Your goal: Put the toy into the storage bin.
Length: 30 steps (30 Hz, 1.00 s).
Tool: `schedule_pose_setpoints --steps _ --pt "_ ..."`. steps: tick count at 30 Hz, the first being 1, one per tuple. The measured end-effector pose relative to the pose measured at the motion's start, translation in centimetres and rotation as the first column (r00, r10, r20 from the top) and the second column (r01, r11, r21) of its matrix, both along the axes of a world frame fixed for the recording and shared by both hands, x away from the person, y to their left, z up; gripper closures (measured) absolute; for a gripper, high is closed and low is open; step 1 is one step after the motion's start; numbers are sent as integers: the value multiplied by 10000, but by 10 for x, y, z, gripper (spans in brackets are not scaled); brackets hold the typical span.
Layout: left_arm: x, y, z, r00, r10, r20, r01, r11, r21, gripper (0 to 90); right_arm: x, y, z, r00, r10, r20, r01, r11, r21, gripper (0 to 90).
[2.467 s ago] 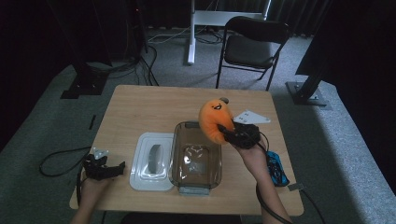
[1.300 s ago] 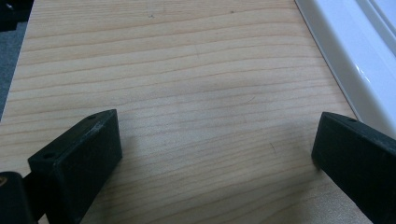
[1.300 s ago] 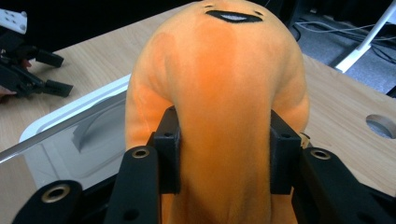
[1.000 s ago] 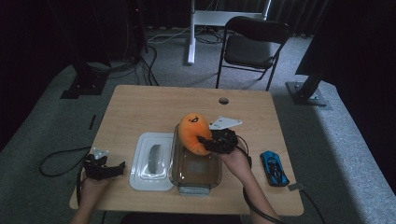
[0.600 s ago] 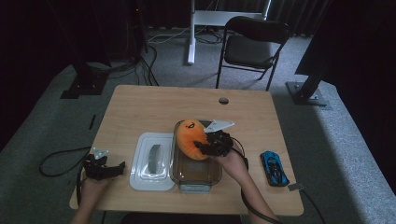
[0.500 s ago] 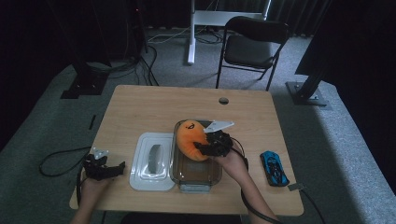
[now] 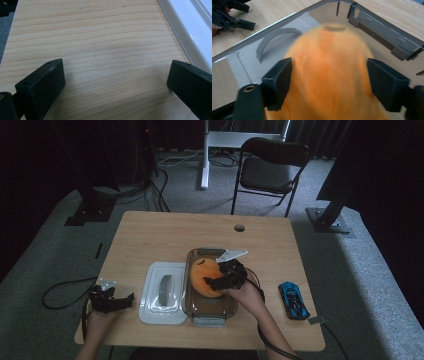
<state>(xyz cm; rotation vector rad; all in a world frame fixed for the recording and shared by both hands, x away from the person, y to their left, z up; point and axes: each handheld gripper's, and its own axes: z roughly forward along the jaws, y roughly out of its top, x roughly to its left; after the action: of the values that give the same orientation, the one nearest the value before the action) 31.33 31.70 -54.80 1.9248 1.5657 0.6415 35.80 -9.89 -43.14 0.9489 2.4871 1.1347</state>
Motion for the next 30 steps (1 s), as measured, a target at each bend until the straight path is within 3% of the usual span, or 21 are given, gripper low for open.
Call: schedule_pose_setpoints --steps 3,11,13,18,20,24,26,28,30 --pt "0 0 0 10000 3 10 -3 10000 -9 19 -2 -3 4 9999 8 117 -14 9987 506 198" --pt "-1 1 0 9999 -116 60 116 9999 -22 32 -4 -21 17 9994 -99 332 62 9941 1081 105" --pt "-1 1 1 9999 -114 25 114 9999 -77 40 -6 -25 19 9969 -347 709 272 9943 1033 105" --pt "-4 1 5 9999 -160 8 160 9999 -15 39 -6 -45 22 9913 -790 1057 597 9829 1742 128" --pt "-6 -1 10 9997 -221 83 221 9998 13 39 -6 -51 23 9897 -888 1125 686 9827 1719 130" --pt "-10 -6 19 9979 -569 305 569 9984 9 39 -9 -62 22 9822 -1238 1412 1048 9853 1349 134" --pt "-10 -9 22 9956 -919 208 922 9957 -133 25 -9 -67 21 9820 -1203 1456 991 9845 1450 137" --pt "-12 -12 26 9923 -1226 177 1235 9900 -684 7 -9 -73 19 9836 -1185 1359 966 9827 1582 137" --pt "-14 -18 32 9887 -1473 288 1489 9868 -636 7 -9 -80 18 9851 -1210 1224 958 9762 1945 137"
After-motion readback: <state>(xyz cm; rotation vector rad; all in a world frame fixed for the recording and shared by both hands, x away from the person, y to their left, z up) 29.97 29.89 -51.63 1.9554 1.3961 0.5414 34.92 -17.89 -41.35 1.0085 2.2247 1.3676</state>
